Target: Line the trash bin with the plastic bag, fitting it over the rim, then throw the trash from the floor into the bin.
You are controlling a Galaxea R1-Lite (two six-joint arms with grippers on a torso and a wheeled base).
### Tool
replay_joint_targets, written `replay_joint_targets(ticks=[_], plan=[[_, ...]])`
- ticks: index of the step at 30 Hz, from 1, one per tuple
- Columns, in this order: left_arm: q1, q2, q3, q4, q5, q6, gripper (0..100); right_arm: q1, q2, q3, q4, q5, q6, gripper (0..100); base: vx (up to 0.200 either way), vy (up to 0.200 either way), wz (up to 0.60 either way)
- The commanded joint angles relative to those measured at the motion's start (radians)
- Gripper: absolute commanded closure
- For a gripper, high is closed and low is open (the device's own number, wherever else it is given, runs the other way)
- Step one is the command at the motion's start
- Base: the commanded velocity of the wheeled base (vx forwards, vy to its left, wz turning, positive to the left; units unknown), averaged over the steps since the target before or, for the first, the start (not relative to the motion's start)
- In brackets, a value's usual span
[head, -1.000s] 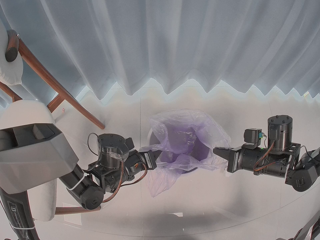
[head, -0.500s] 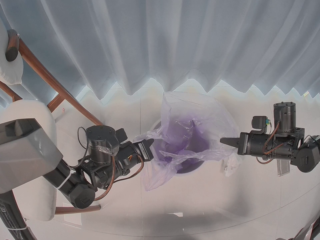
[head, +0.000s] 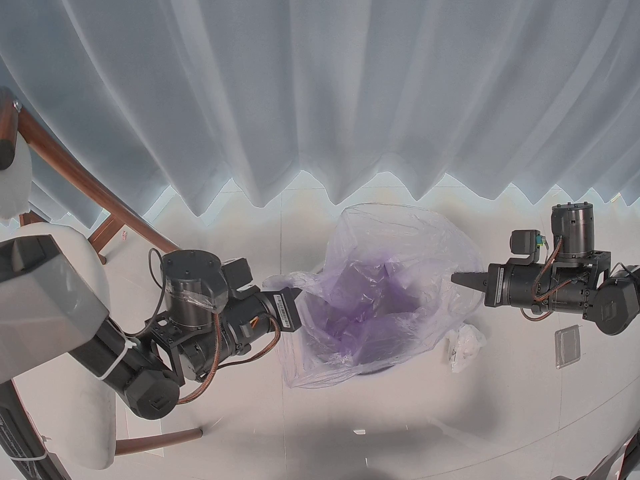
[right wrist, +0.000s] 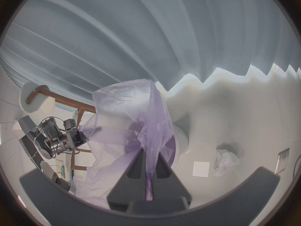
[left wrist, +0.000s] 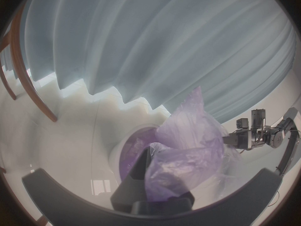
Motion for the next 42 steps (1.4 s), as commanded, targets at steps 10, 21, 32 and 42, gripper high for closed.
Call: replay_joint_targets(ticks=[10,21,32,42], plan=[[-0.137,0.037,0.032,0.002,0.137,-0.003,100,-0.058,0.036,-0.069,0.133,0.086,-0.023,100,0.000,0.000,0.00],[-0.027,-0.010,-0.062,0.181,0.138,-0.074,100,-0.101,0.097,-0.302,0.494,0.062,-0.033,100,0.000,0.000,0.00],[-0.021,0.045,-0.174,0.244,0.149,-0.078,100,-0.072,0.188,-0.342,0.351,-0.055,-0.032,100,0.000,0.000,0.00],[0.019,0.142,-0.381,0.425,0.212,-0.078,100,-0.077,0.306,-0.514,0.330,-0.077,-0.032,100,0.000,0.000,0.00]])
